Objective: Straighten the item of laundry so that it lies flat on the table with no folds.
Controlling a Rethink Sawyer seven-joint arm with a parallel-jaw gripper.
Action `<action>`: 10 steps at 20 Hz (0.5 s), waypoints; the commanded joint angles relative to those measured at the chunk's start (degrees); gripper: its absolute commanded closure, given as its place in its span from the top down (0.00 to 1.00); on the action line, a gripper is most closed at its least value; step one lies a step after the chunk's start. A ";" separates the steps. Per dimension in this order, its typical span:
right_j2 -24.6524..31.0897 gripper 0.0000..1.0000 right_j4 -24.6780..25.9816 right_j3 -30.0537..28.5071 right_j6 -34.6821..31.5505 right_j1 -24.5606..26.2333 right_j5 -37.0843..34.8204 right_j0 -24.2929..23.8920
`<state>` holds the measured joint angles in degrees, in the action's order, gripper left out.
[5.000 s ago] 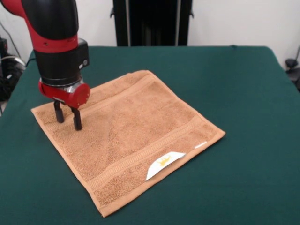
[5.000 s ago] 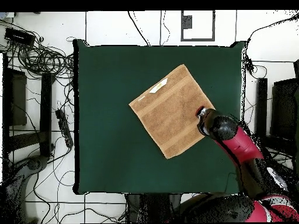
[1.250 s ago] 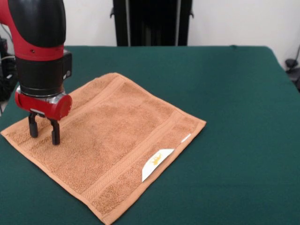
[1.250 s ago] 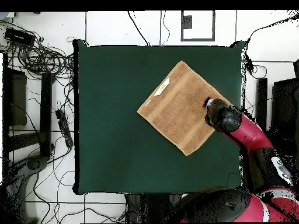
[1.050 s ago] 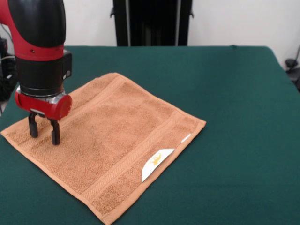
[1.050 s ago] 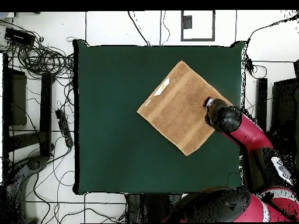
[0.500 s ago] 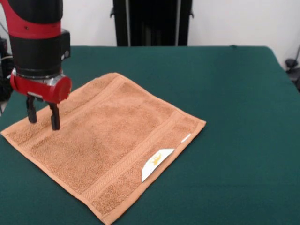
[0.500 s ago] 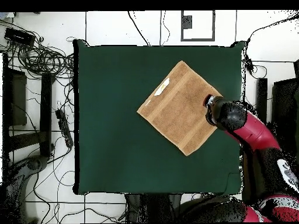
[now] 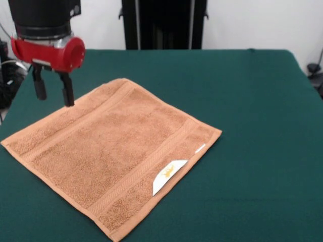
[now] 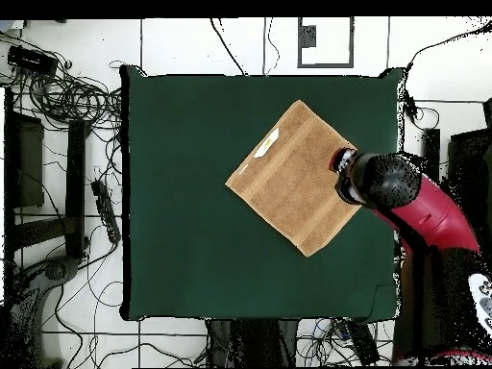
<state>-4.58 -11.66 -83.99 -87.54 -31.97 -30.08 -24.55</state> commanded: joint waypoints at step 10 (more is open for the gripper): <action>8.87 1.00 -14.36 -13.90 -16.64 2.38 1.31 0.26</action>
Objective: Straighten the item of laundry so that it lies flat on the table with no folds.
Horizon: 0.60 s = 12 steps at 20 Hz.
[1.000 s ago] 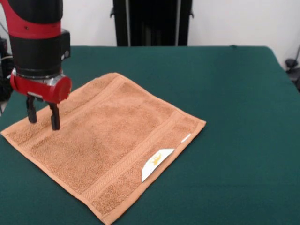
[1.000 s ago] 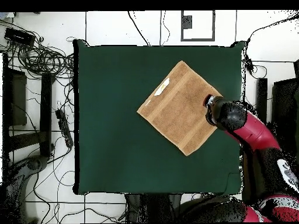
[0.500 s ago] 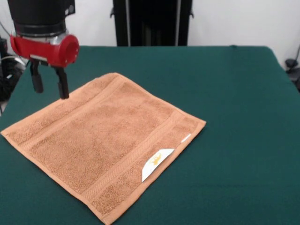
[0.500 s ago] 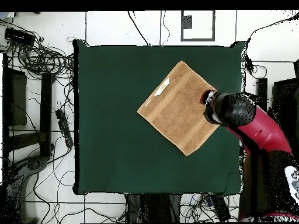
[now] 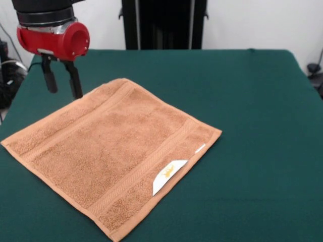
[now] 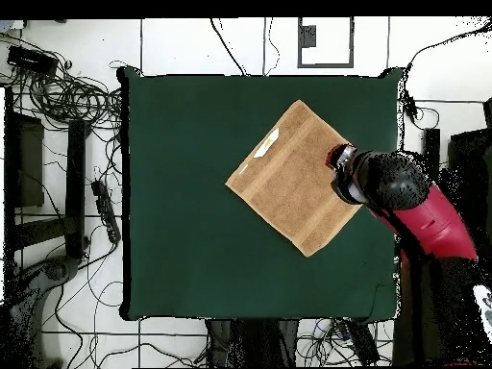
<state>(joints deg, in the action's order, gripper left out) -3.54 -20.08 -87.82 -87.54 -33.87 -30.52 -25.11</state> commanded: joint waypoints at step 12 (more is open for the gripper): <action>2.64 1.00 -10.86 -10.84 -21.25 4.57 0.76 5.24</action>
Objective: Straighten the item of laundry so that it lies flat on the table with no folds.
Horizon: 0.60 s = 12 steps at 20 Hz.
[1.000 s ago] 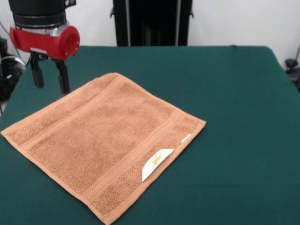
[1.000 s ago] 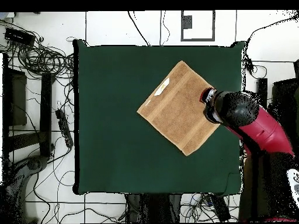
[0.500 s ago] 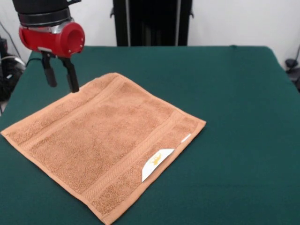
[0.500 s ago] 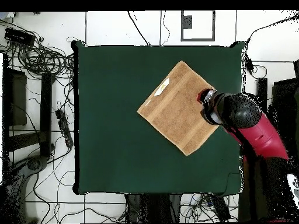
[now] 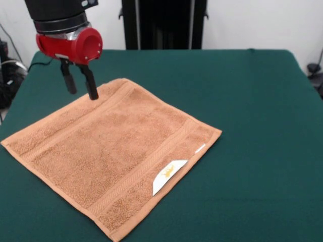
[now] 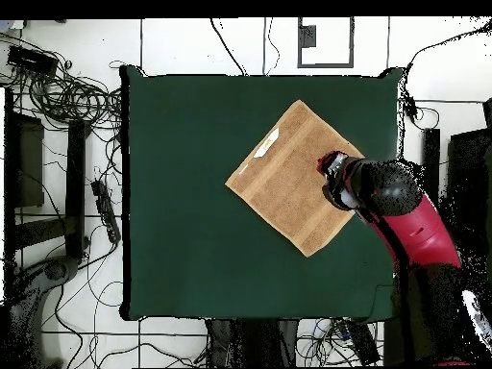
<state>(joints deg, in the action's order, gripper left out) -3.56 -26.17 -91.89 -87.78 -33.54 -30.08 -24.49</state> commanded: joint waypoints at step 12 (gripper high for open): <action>0.45 1.00 -5.53 -7.62 -23.03 3.80 -1.13 5.45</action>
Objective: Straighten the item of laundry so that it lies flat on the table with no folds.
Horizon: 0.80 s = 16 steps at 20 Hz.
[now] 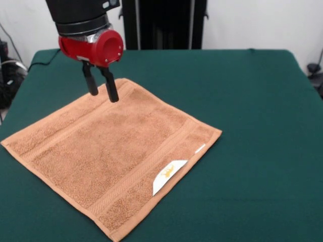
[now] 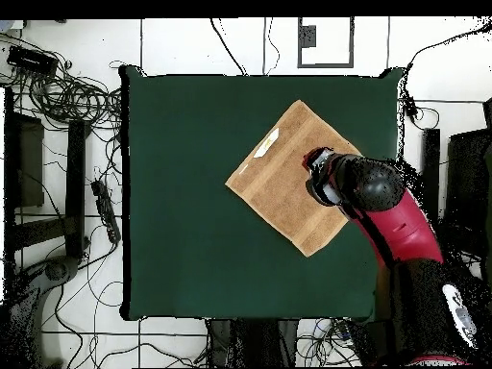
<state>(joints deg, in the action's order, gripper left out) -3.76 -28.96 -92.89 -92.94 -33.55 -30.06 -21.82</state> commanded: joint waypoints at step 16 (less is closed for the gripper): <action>-4.16 1.00 -0.03 -9.23 -18.92 0.30 -5.87 2.98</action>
<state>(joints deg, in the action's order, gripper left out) -8.94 -28.72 -94.12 -97.08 -34.28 -30.06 -21.59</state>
